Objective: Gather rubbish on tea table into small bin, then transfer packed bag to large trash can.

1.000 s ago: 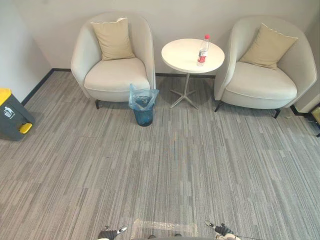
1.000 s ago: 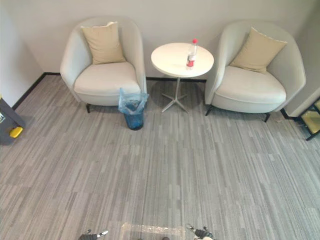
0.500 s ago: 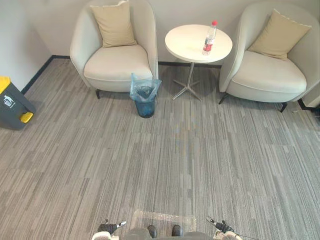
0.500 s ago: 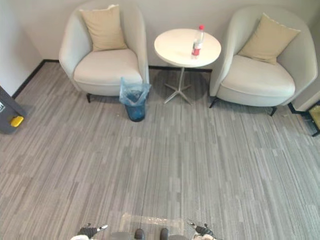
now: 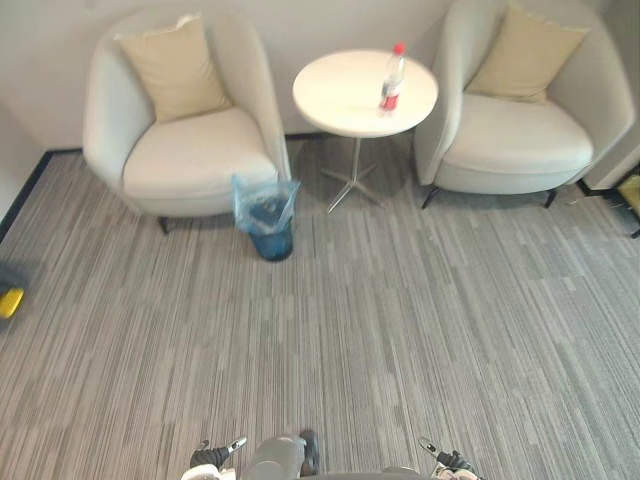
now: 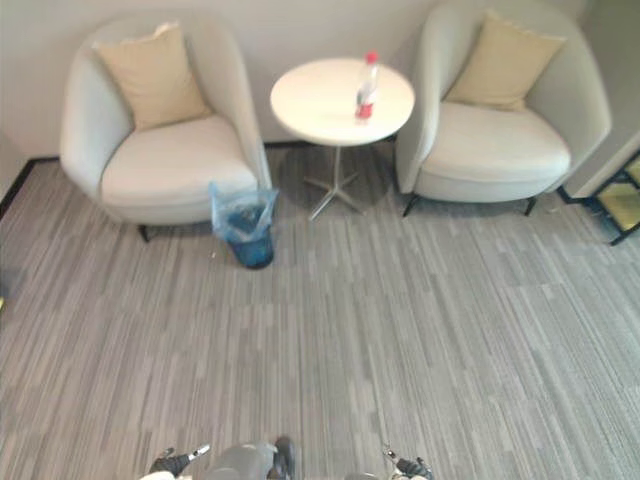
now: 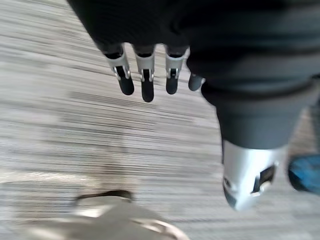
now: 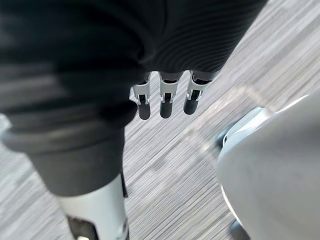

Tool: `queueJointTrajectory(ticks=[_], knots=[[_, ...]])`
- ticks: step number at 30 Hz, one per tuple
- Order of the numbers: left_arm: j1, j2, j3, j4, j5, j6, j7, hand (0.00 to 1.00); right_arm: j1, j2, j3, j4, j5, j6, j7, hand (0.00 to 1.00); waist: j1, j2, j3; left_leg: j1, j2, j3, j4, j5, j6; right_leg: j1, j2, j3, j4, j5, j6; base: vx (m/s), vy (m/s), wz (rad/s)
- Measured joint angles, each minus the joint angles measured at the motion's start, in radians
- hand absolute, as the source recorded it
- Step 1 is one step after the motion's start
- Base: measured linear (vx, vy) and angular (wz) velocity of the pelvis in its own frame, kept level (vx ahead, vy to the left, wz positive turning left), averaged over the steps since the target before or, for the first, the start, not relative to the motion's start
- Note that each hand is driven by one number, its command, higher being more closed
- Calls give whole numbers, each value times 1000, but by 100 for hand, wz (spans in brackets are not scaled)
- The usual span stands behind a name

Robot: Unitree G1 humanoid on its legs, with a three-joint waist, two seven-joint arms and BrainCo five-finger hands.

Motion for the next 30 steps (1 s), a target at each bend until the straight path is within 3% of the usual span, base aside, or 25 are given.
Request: queueJointTrajectory(ticks=[2,4,5,7,8,9,10,11,12,14,15,16,17,19,22,24,25,26,27,30], knots=[[-18,-1,0,2,-20,2,0,0,7,2,5,-25,1,1,2,0,-10,4,6,79,3,-1,-37,-13,-7,-104,-14,-70,204,7,-21,367,61,-17],[-42,-20,0,3,-38,4,1,0,9,3,10,-60,0,-5,3,0,-17,19,14,177,16,-1,-105,-13,-7,-198,-54,-188,239,-21,-86,352,-23,-1],[-62,-56,0,10,-39,2,0,0,-1,2,9,-63,0,-7,4,0,-23,23,19,241,38,-6,-138,-13,-7,-234,-79,-280,115,-40,-127,481,-122,26],[-68,-70,-2,14,-37,-1,-1,0,-4,2,10,-60,-1,-8,6,0,-33,24,20,288,67,-30,-150,-13,-7,-243,-77,-334,-122,0,-158,426,-179,35],[-64,-69,-2,20,-37,-2,-1,0,-8,3,9,-48,-1,-9,6,0,-35,17,16,311,61,-59,-160,-12,-8,-236,-59,-310,-270,87,-172,395,-241,32],[-59,-55,2,21,-37,-3,-1,0,-8,9,10,-24,-2,-9,6,0,-35,-16,7,326,36,-110,-160,-14,-13,-239,-53,-263,-369,221,-207,435,-274,23],[-66,-62,7,34,-35,-2,-1,0,-18,6,3,-17,1,-9,13,0,-36,-7,10,344,42,-148,-156,-23,-31,-240,-44,-263,-337,191,-186,446,-282,-2],[-57,-85,25,53,-35,1,-2,0,-33,-21,4,-5,-11,-7,14,0,-33,44,-3,340,85,-180,-140,-12,-55,-235,-15,-274,-329,168,-205,421,-268,-16],[-51,-100,37,49,-36,0,-1,0,-33,-27,7,-4,-23,-6,18,0,-33,56,-10,330,94,-192,-122,-4,-69,-231,-8,-279,-341,153,-203,400,-245,-10],[-56,-125,42,41,-33,1,-3,0,-38,-40,-1,-4,-32,-5,20,0,-37,89,-7,249,130,-228,68,28,-122,-170,23,-316,-387,114,-218,398,-251,21],[-58,-125,46,33,-33,0,-2,0,-35,-39,0,-4,-32,-3,18,0,-42,83,-1,196,141,-244,191,56,-152,-143,26,-327,-403,98,-220,455,-299,41],[-58,-124,52,11,-33,0,-2,0,-30,-38,6,-8,-31,-3,13,0,-41,81,17,93,169,-256,429,157,-176,-72,39,-335,-437,77,-228,395,-255,29],[-54,-120,55,-1,-34,-1,-2,0,-29,-39,17,-8,-29,-1,6,0,-27,81,23,17,194,-238,592,139,-179,-13,53,-340,-465,58,-242,299,-177,19],[-55,-103,49,-31,-35,-4,-2,0,-29,-36,36,2,-27,4,0,0,-10,64,32,-104,203,-197,691,77,-162,78,55,-357,-524,42,-249,274,-109,2],[-57,-96,16,-52,-36,-11,-2,0,-39,-29,37,18,-27,5,-6,0,-5,49,35,-206,187,-98,508,29,-127,163,53,-368,-609,45,-220,310,-37,3],[-57,-94,-3,-48,-34,-11,-2,0,-42,-27,28,21,-27,5,-7,0,-4,54,33,-199,117,-64,75,91,-121,223,50,-365,-665,30,-190,435,86,-5],[-57,-94,-3,-45,-35,-11,-2,0,-43,-27,25,24,-27,5,-7,0,-2,54,33,-190,103,-67,-17,134,-111,239,52,-361,-677,25,-181,470,151,-26],[-60,-86,-3,-44,-32,-12,-2,0,-49,-25,16,43,-28,6,-8,0,14,32,26,-161,74,-70,-64,226,-62,269,41,-331,-701,14,-163,515,145,-26],[-66,-66,-6,-33,-27,-11,-3,0,-50,-8,10,59,-31,6,-5,0,15,4,12,-144,42,-57,-78,203,-39,288,15,-314,-712,15,-154,531,128,-25],[-79,-50,-15,-2,-25,-8,-4,0,-50,11,8,55,-41,5,2,0,16,-18,7,-91,14,-24,-57,144,-2,263,-25,-237,-566,16,-154,542,138,-13]])
